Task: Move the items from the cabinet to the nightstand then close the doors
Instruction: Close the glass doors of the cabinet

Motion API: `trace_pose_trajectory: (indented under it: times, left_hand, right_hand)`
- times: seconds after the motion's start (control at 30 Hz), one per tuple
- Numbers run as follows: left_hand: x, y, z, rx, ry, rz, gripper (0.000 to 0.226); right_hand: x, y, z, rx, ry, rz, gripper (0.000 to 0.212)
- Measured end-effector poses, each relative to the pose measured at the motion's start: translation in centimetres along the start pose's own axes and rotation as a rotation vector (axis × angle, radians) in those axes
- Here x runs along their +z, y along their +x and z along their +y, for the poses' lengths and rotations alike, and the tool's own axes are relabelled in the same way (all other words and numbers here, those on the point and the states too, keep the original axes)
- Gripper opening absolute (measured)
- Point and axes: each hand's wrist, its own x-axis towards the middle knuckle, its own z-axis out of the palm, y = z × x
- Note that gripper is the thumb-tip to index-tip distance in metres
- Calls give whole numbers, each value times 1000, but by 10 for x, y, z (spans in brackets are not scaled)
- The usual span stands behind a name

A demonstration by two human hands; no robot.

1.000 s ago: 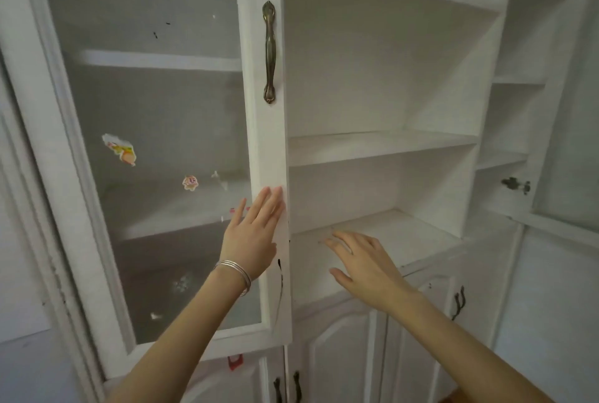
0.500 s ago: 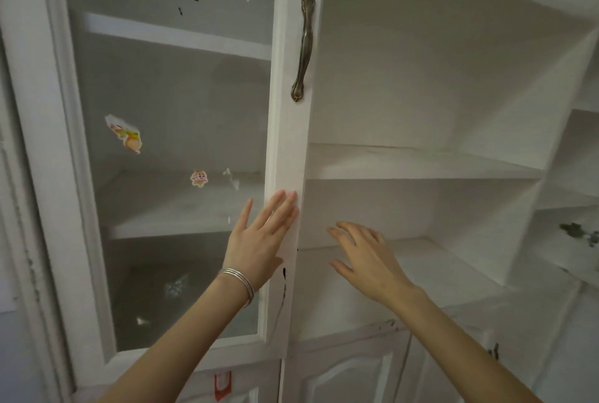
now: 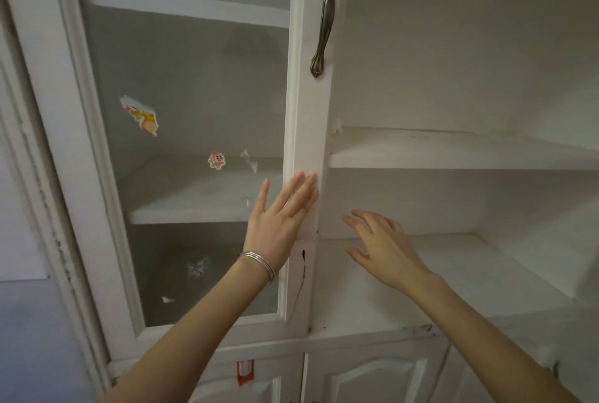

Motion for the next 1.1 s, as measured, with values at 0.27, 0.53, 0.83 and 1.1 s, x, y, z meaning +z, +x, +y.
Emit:
trace_pose_trajectory:
  times: [0.27,0.53,0.83,1.1]
  left_hand:
    - [-22,-1,6,17,7,-71,88]
    - [-42,-13,34,169,-181,-182,68]
    - [-48,-13,161,444,-439,-16,60]
    - [-91,-13,311,651,-607,-70,54]
  right_hand:
    - [-3,-14,-14,16,18,-15,54]
    - [-27,-77,-15,171,-3,-26,55]
    - [-78,-218,26,522,-144,-193,61]
    - [-146,-353,66,742,-260,-249,56]
